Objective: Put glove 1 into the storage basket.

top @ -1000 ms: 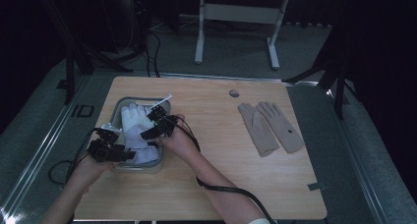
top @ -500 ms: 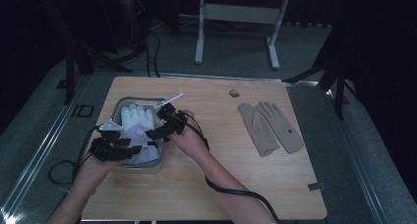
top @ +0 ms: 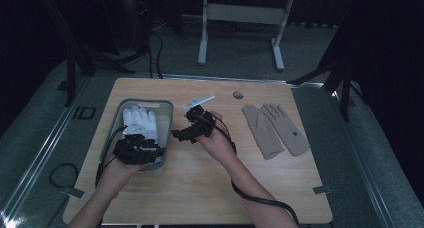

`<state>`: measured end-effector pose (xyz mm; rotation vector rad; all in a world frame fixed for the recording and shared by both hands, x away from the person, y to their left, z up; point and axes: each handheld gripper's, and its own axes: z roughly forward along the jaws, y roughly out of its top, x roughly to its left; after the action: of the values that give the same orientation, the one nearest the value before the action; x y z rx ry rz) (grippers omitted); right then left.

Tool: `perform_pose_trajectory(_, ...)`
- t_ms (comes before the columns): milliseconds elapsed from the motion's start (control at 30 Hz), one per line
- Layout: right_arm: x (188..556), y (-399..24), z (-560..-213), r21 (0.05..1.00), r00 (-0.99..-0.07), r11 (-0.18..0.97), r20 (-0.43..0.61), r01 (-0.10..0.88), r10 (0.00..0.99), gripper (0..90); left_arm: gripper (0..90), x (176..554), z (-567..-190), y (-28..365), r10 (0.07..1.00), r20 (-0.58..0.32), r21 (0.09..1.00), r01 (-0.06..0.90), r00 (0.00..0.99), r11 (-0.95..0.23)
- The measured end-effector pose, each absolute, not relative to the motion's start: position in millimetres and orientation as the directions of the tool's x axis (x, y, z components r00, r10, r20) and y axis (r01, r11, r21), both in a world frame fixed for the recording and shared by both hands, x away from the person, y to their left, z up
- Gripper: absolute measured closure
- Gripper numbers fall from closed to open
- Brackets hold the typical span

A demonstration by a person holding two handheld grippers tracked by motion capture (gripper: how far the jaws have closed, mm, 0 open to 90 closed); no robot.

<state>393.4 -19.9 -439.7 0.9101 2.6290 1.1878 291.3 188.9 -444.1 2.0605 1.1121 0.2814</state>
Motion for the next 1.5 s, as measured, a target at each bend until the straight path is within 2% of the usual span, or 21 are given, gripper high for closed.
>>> perform_pose_trajectory(333, 393.3, -72.9, -437.8, 0.730, -0.792, 0.495, 0.103, 0.471, 0.602, 13.9, 45.9, 291.6, -452.3, 150.5, 0.727, -0.172, 0.733, 0.579, 0.664, -0.356)
perform_pose_trajectory(567, 386.8, -101.4, -443.4, 0.730, -0.805, 0.506, 0.100, 0.459, 0.585, 13.4, 45.8, 289.8, -463.9, 128.8, 0.693, -0.175, 0.759, 0.544, 0.699, -0.357)
perform_pose_trajectory(733, 385.3, -124.3, -452.3, 0.737, -0.792, 0.483, 0.115, 0.472, 0.599, 13.2, 38.4, 290.4, -475.8, 115.3, 0.690, -0.176, 0.747, 0.552, 0.702, -0.371)
perform_pose_trajectory(800, 384.2, -133.1, -454.7, 0.741, -0.785, 0.475, 0.113, 0.475, 0.609, 13.0, 30.4, 291.1, -482.3, 111.3, 0.678, -0.192, 0.739, 0.559, 0.709, -0.375)
perform_pose_trajectory(967, 381.6, -153.0, -460.4, 0.759, -0.771, 0.446, 0.115, 0.475, 0.626, 11.9, 17.7, 289.4, -494.1, 102.2, 0.680, -0.166, 0.731, 0.552, 0.714, -0.402)
perform_pose_trajectory(1000, 381.2, -156.3, -462.0, 0.758, -0.768, 0.447, 0.109, 0.475, 0.631, 11.9, 17.7, 286.1, -496.1, 96.7, 0.685, -0.113, 0.731, 0.527, 0.719, -0.433)
perform_pose_trajectory(1067, 380.2, -162.6, -466.0, 0.755, -0.767, 0.448, 0.111, 0.478, 0.631, 11.8, 17.2, 282.4, -497.6, 91.7, 0.684, -0.099, 0.739, 0.514, 0.723, -0.436)
perform_pose_trajectory(1133, 380.3, -168.3, -470.9, 0.747, -0.756, 0.443, 0.121, 0.496, 0.643, 11.8, 14.9, 281.9, -500.1, 88.2, 0.675, -0.118, 0.743, 0.515, 0.729, -0.426)
perform_pose_trajectory(1500, 377.7, -204.4, -494.0, 0.738, -0.723, 0.409, 0.152, 0.536, 0.674, 13.1, 14.3, 276.2, -521.9, 75.4, 0.643, -0.110, 0.815, 0.439, 0.758, -0.379)
